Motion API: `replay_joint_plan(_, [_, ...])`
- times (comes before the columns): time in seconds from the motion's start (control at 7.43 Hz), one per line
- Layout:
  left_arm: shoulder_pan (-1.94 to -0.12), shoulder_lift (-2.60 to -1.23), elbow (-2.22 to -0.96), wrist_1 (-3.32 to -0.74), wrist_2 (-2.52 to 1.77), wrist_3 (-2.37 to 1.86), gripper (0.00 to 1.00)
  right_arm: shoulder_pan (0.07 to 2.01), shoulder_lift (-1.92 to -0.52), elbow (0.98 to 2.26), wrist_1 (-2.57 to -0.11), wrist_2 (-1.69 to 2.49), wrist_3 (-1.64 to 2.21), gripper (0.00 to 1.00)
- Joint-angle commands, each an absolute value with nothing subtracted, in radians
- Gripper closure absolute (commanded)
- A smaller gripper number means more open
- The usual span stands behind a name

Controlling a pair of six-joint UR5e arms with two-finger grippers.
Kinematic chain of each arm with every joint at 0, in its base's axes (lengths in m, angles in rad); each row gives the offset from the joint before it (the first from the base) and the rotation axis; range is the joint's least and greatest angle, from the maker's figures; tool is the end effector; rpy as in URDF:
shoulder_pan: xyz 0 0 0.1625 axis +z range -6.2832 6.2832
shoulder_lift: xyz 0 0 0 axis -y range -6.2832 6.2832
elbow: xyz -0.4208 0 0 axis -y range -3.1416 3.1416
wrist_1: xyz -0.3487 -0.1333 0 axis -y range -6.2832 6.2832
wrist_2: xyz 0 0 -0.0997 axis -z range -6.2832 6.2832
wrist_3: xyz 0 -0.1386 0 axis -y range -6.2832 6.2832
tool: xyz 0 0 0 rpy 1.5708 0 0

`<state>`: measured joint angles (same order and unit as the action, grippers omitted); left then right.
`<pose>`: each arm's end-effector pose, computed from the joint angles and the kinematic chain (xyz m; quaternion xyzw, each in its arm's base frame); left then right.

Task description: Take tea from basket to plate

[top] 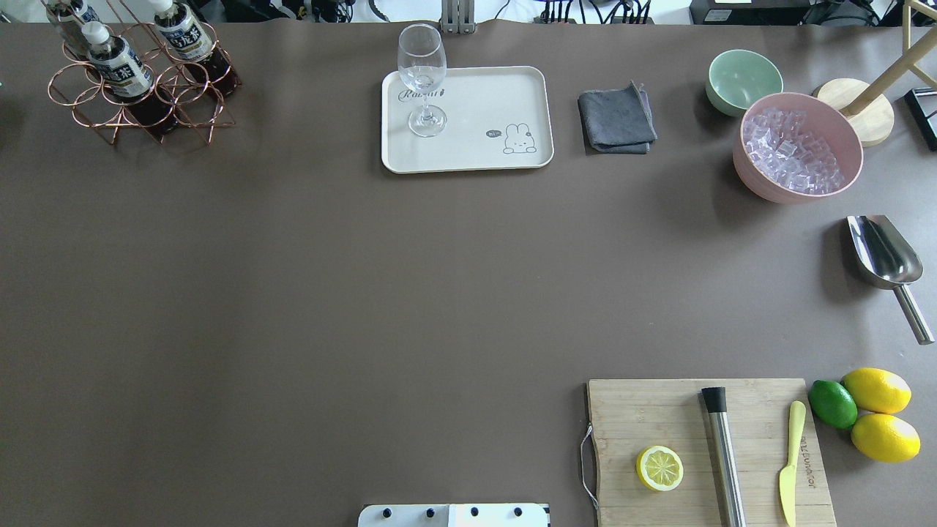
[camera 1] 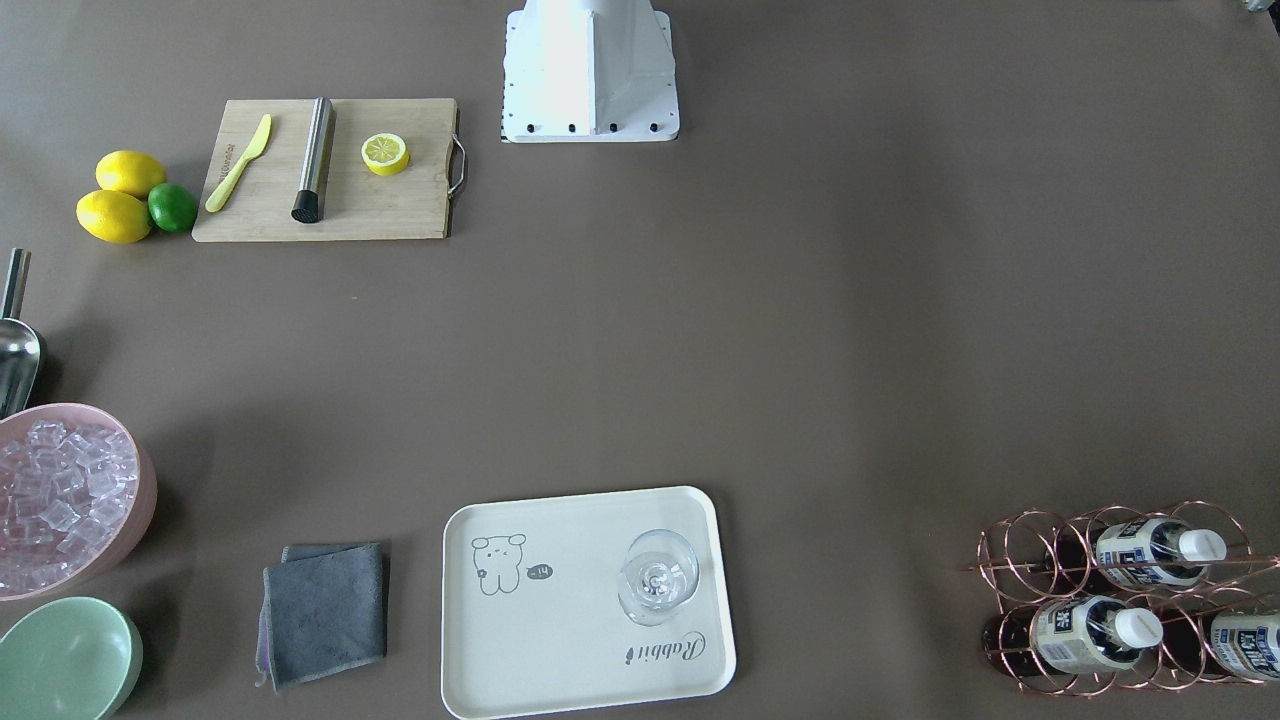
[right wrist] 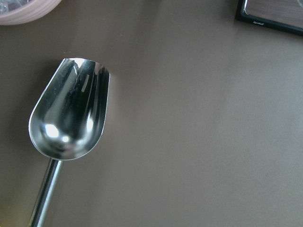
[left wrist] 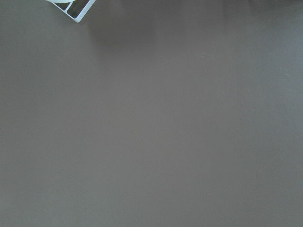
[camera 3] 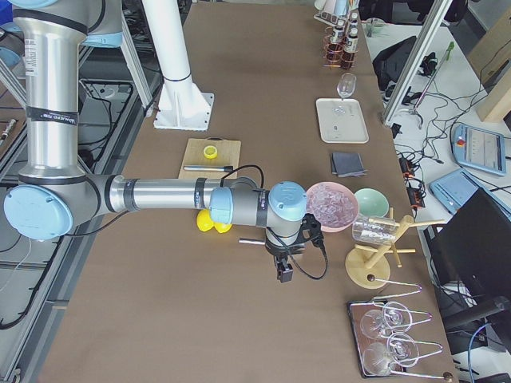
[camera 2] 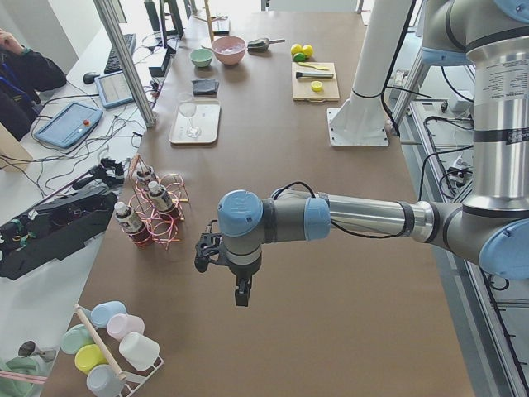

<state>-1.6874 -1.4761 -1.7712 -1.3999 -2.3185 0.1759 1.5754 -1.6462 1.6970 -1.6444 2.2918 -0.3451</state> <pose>-0.0853 -0.3926 0.6525 0.0232 0.3655 0.0157 0.9304 0.0437 -0.4137 0.6708 0.0509 -0.3492 -0.1546 0.9228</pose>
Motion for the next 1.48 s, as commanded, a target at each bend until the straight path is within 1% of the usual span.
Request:
replay_joint_plan(0.0, [-1.684, -1.544, -1.796, -1.408, -2.322, 0.181, 0.02, 1.575, -1.646, 1.698, -1.646, 2.292, -0.345, 0.0])
replay_joint_plan(0.27, [-1.642, -1.636, -1.81, -1.405, -2.309, 0.181, 0.02, 1.575, -1.646, 1.701, -1.644, 2.292, -0.345, 0.0])
replay_joint_plan(0.4, [-1.567, -1.679, -1.804, -1.396, -2.309, 0.181, 0.02, 1.575, -1.644, 1.703, -1.643, 2.292, -0.345, 0.0])
replay_joint_plan(0.67, [-1.504, -1.738, -1.834, -1.397, -2.307, 0.179, 0.02, 1.575, -1.634, 1.703, -1.644, 2.29, -0.331, 0.0])
replay_joint_plan(0.81, [-1.502, -1.746, -1.845, -1.41, -2.312, 0.231, 0.02, 1.575, -1.64, 1.703, -1.651, 2.316, -0.331, 0.0])
replay_joint_plan(0.94, [-1.499, -1.758, -1.832, -1.458, -2.312, 0.312, 0.02, 1.577, -1.637, 1.704, -1.651, 2.336, -0.328, 0.0])
replay_joint_plan(1.08, [-1.491, -1.81, -1.8, -1.459, -2.315, 0.393, 0.02, 1.577, -1.637, 1.706, -1.652, 2.338, -0.284, 0.0])
replay_joint_plan(1.35, [-1.485, -1.964, -1.702, -1.445, -2.31, 0.507, 0.02, 1.583, -1.64, 1.718, -1.649, 2.335, -0.238, 0.0])
